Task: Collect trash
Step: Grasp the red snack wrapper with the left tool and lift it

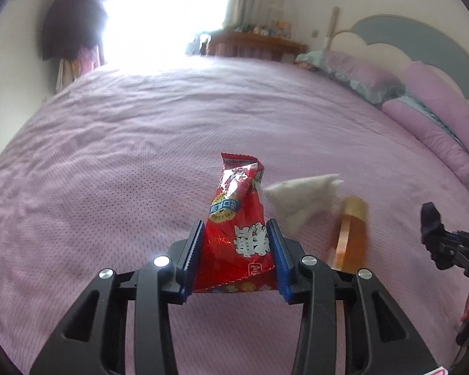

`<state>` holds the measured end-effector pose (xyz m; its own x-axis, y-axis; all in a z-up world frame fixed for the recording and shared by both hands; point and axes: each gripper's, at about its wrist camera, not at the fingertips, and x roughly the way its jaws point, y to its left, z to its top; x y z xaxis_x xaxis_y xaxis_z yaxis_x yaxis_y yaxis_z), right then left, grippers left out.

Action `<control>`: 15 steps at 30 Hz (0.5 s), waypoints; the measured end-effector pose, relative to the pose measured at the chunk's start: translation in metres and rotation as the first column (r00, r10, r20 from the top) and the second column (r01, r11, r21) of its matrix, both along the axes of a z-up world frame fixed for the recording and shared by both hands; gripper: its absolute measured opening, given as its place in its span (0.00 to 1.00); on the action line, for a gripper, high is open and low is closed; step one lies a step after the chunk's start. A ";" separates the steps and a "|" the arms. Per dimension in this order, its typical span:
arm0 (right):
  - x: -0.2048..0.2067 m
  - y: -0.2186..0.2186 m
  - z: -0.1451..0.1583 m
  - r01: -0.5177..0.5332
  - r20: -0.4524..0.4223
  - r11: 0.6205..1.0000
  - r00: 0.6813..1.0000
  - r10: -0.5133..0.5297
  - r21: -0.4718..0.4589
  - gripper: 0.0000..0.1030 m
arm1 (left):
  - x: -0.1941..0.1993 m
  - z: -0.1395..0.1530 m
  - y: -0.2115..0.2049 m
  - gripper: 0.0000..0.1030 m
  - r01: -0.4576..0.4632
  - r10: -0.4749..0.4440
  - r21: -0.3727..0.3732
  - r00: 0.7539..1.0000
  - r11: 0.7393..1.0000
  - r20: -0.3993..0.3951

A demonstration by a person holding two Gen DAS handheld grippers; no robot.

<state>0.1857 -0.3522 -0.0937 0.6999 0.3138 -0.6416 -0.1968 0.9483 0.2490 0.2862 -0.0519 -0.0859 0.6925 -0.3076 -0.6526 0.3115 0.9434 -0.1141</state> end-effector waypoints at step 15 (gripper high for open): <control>-0.144 -0.016 0.030 0.017 0.062 1.000 0.998 -0.017 -0.003 0.22 | -0.176 0.044 -0.052 0.40 0.260 -0.256 -0.027 0.961 0.965 0.102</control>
